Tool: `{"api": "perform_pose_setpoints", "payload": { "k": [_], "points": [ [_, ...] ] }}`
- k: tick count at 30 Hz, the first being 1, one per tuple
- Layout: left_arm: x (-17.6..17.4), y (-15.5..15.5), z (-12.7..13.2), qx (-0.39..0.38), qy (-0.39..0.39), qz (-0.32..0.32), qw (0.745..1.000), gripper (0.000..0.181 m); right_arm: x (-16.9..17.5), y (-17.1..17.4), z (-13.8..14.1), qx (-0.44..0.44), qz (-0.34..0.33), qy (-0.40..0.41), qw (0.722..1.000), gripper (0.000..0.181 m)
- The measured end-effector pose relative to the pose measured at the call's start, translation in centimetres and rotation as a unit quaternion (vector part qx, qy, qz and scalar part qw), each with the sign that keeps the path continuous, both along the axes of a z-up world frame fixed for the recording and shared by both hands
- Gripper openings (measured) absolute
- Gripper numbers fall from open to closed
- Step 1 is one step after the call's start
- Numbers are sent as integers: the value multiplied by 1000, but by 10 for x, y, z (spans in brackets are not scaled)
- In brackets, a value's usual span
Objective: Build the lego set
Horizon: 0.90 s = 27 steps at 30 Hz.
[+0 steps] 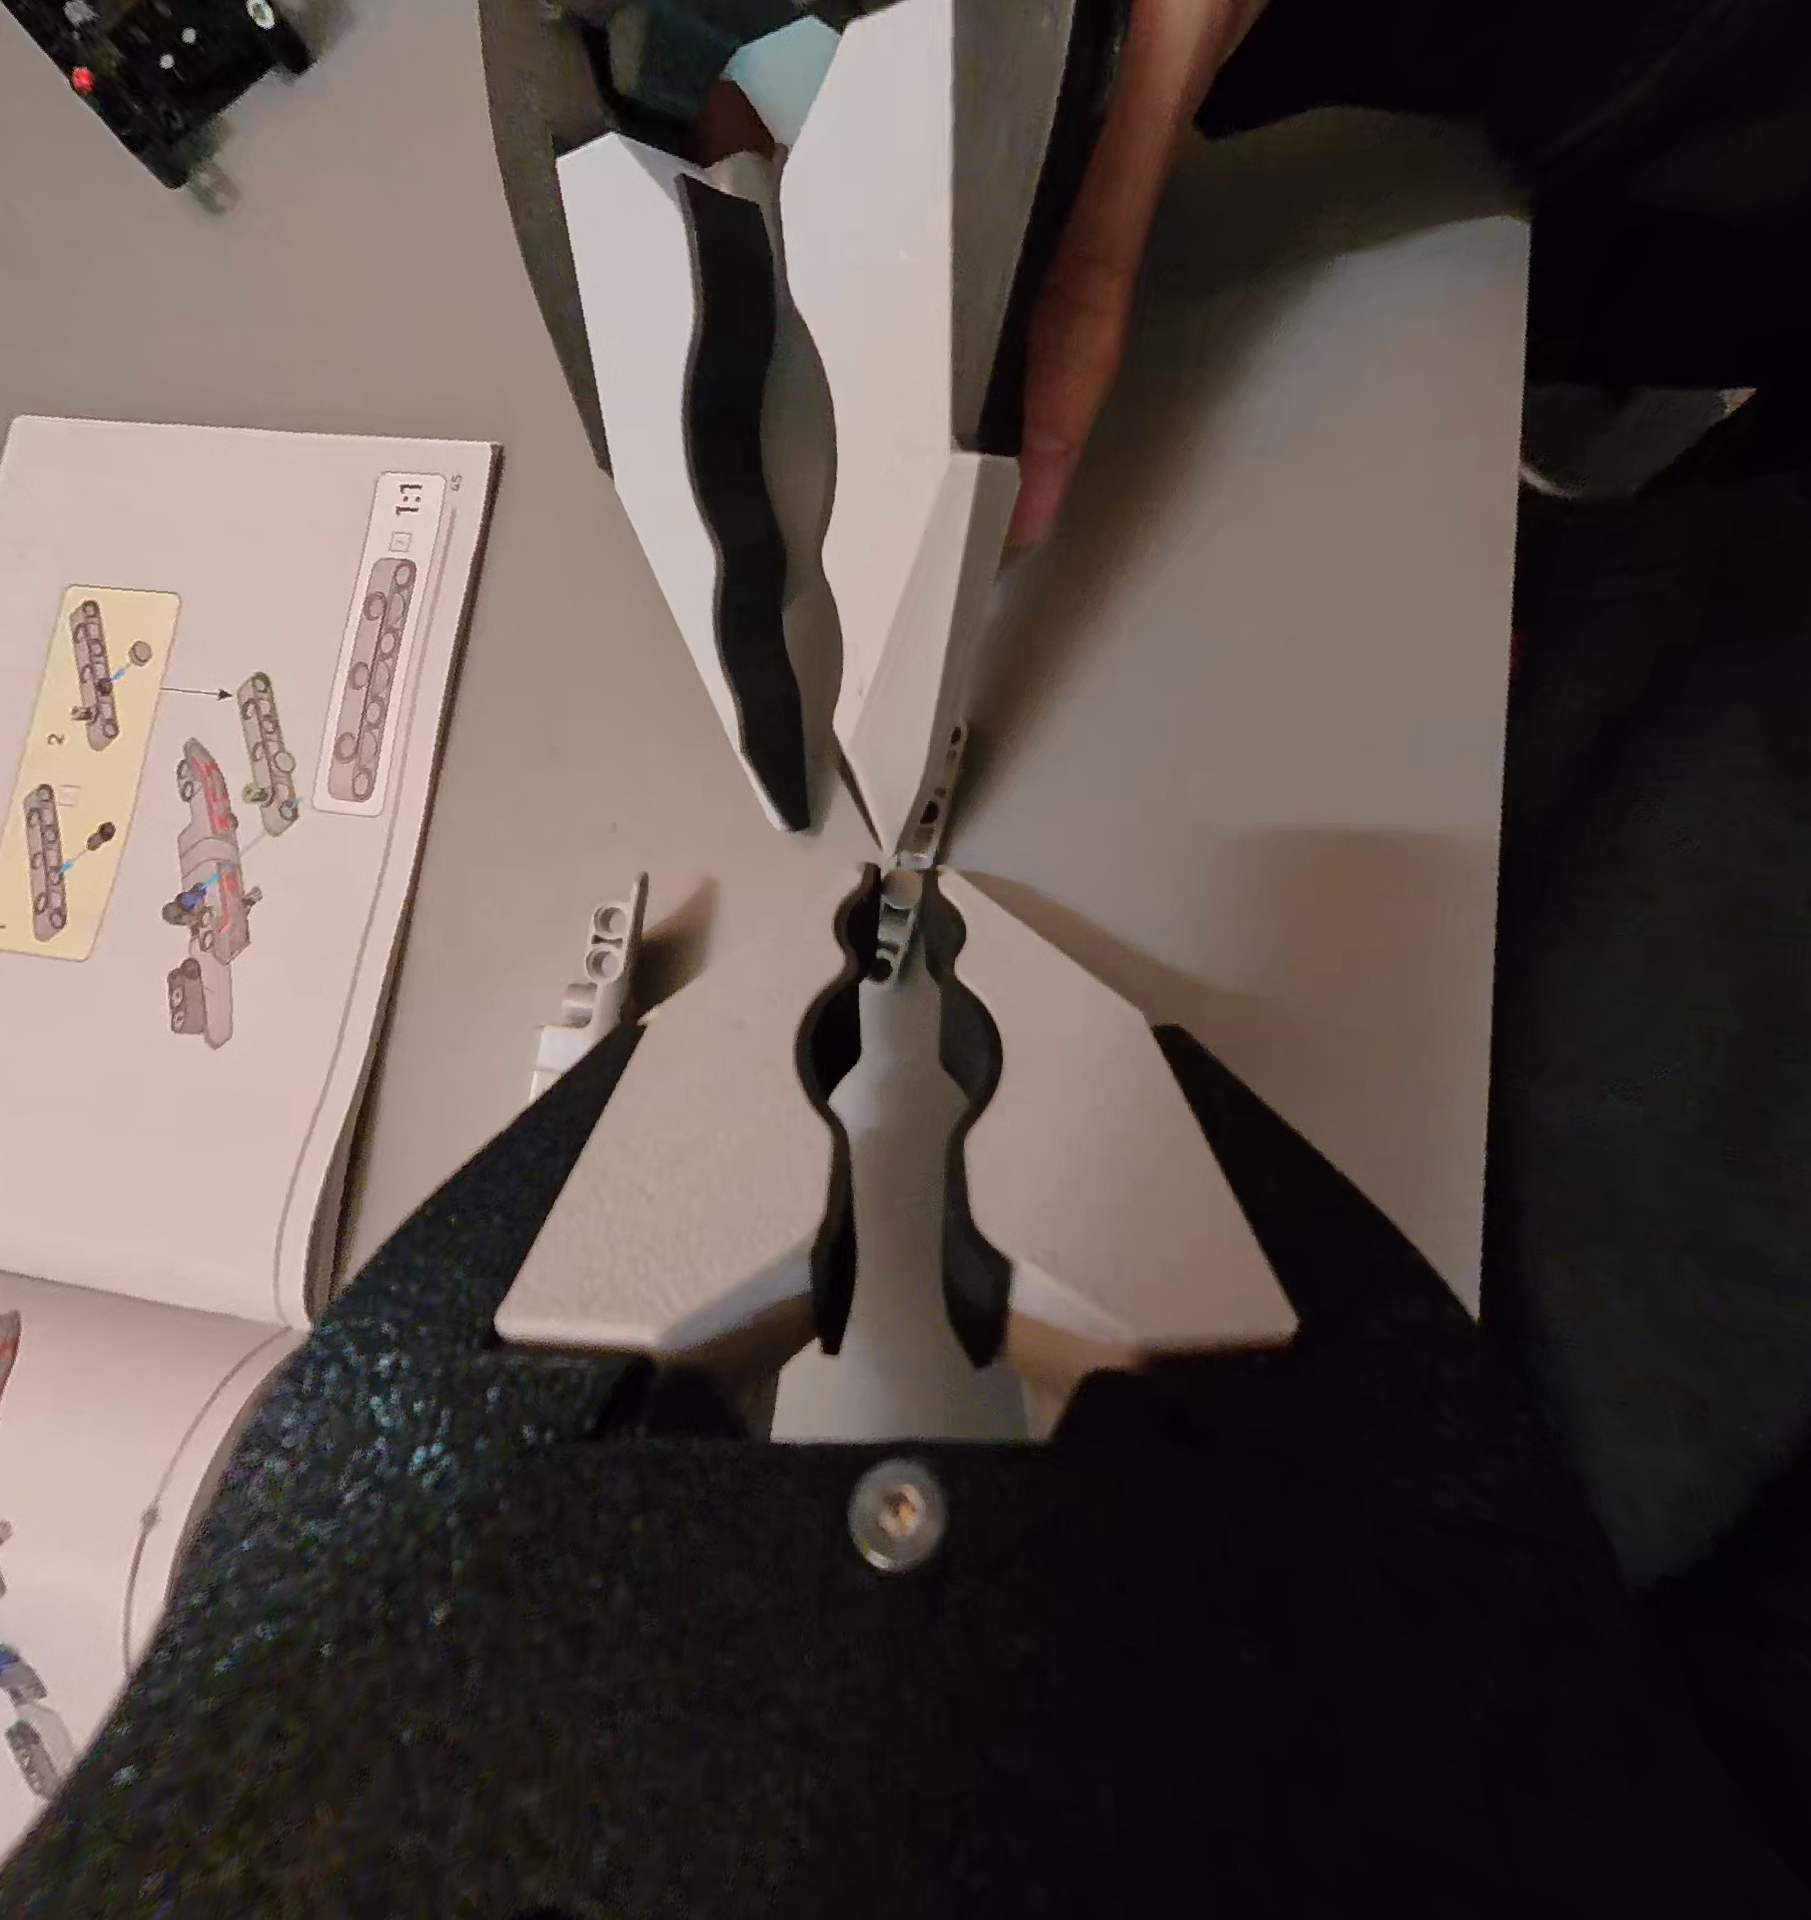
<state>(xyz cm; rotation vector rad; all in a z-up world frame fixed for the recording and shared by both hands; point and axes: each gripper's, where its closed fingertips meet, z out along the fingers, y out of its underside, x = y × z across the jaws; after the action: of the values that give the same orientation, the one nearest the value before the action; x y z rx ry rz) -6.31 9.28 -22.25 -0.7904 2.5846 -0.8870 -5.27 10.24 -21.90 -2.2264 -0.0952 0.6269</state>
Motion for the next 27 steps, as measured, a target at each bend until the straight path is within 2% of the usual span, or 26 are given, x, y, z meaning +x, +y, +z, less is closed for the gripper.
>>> {"api": "perform_pose_setpoints", "payload": {
  "k": [20, 24, 27],
  "points": [
    [2, -2, 4, -9, -19, 6, 1000, 10, 1, -2, 1, -2, -2, 13, 1000, 17],
    [-2, 5, 10, -19, -28, 14, 999, 3, 0, -7, 1, -2, 5, 13, 1000, 18],
    [-3, 3, 12, -35, -28, 11, 999, 0, -4, -9, 2, 4, 22, 8, 1000, 25]
  ]
}}
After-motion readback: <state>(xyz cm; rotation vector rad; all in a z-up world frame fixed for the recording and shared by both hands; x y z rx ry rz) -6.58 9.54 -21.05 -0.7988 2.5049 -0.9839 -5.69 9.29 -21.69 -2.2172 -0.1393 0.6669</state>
